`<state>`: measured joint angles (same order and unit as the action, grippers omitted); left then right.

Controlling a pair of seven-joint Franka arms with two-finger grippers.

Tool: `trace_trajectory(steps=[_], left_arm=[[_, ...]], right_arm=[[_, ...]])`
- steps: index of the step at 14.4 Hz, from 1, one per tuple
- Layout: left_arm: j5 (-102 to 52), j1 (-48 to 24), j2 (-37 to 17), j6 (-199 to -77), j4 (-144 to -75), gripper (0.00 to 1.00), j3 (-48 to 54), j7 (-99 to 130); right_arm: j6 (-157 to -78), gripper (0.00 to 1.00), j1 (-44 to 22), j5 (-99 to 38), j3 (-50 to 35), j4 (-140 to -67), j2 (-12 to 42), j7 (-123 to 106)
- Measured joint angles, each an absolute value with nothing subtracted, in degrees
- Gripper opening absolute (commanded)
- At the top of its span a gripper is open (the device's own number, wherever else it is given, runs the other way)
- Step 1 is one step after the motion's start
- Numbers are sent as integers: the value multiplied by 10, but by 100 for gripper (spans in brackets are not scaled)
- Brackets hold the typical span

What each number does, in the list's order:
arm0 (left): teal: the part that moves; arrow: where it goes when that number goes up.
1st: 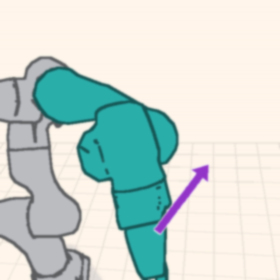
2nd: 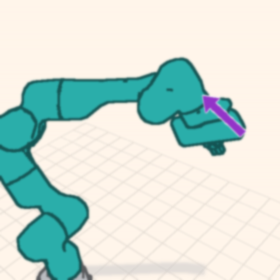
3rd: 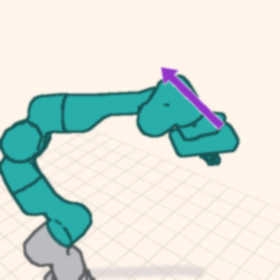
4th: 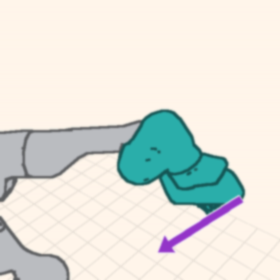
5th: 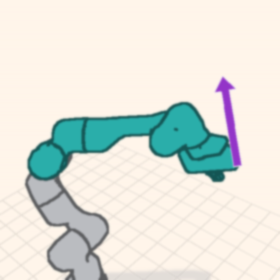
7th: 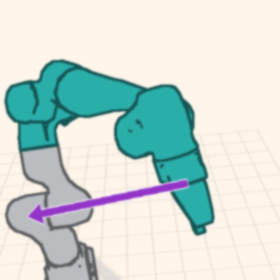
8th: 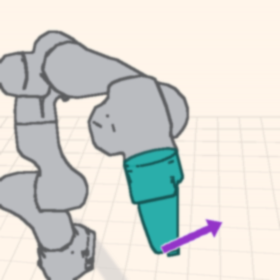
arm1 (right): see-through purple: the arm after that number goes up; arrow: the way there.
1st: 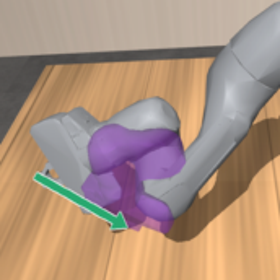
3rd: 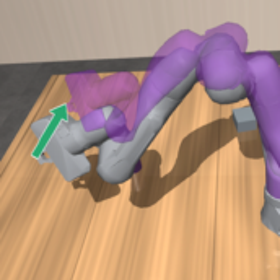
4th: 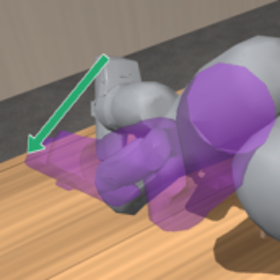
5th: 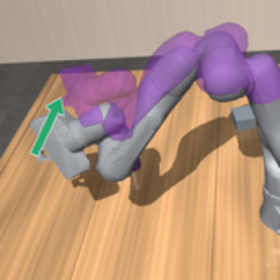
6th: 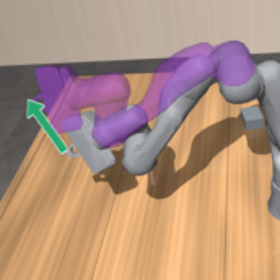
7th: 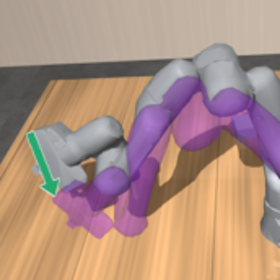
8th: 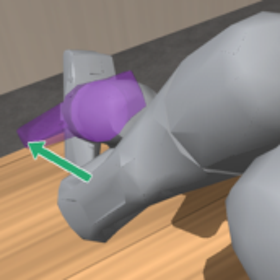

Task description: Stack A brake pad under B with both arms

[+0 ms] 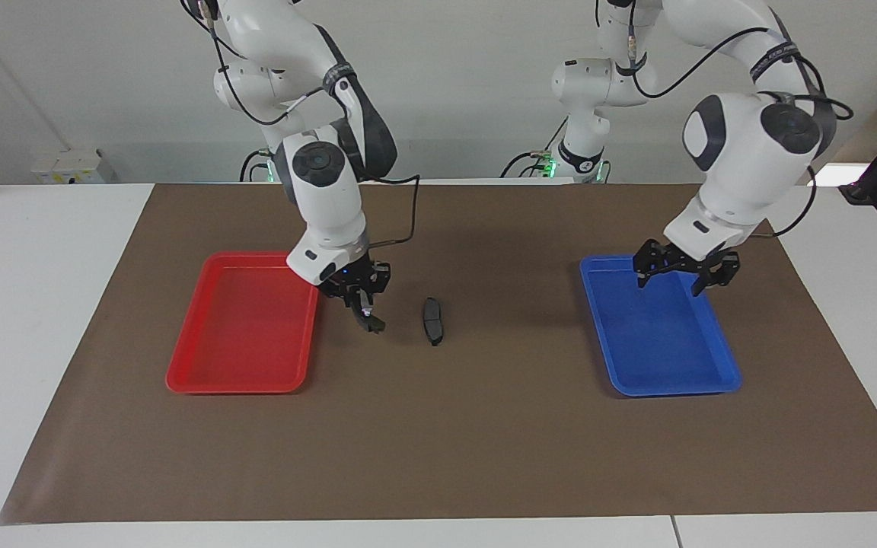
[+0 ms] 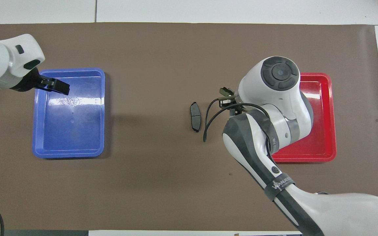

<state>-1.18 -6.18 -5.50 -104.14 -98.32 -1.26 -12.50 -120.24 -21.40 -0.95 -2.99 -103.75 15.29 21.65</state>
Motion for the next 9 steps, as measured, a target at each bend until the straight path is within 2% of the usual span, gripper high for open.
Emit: trace_trajectory(steps=[4,9], left_arm=[[-12,-36,-8,-956,-964,99,-13,-136],[-12,-27,0,-907,-938,99,-14,-136]], right_arm=[[-1233,0,-265,9,-30,-989,220,307],[-1264,0,-275,36,-30,-990,251,312]])
